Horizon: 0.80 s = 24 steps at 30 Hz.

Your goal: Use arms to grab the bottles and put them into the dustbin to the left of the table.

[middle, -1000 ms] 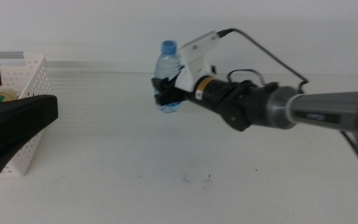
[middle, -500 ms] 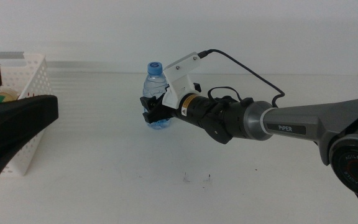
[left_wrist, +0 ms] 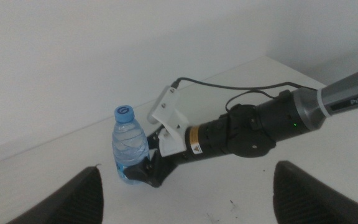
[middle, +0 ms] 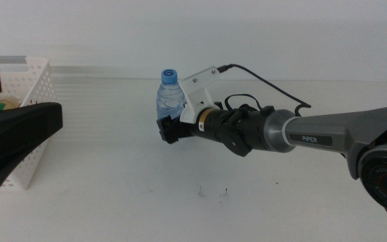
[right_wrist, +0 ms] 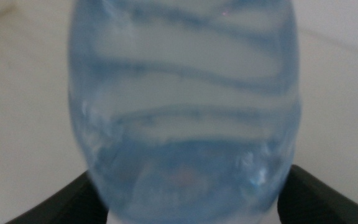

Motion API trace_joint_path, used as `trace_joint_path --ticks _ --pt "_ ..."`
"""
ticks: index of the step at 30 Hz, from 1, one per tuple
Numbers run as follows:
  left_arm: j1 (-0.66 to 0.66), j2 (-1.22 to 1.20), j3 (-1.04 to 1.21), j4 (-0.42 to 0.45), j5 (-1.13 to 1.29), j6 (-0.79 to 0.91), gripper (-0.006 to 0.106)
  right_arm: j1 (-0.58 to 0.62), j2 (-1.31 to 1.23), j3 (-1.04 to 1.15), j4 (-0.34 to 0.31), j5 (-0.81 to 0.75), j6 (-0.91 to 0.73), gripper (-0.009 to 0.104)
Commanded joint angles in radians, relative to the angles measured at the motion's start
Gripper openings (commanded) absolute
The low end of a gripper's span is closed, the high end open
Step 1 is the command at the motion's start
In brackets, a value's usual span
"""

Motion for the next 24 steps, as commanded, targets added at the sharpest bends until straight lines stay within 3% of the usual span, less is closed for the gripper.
trace_joint_path --ticks 1,9,17,24 --pt "-0.005 -0.003 -0.002 0.0 -0.013 -0.001 0.094 0.011 -0.04 0.04 -0.003 0.014 0.006 0.089" --pt "-0.005 -0.003 -0.002 0.0 -0.013 -0.001 0.094 0.018 -0.229 0.262 -0.003 0.01 0.013 0.088" --pt "-0.005 -0.003 -0.002 0.0 -0.013 -0.001 0.094 0.029 -0.583 0.569 0.002 0.026 0.036 0.088" --pt "-0.005 -0.003 -0.002 0.0 -0.013 -0.001 0.094 0.025 -0.921 0.68 0.002 0.244 0.024 0.088"
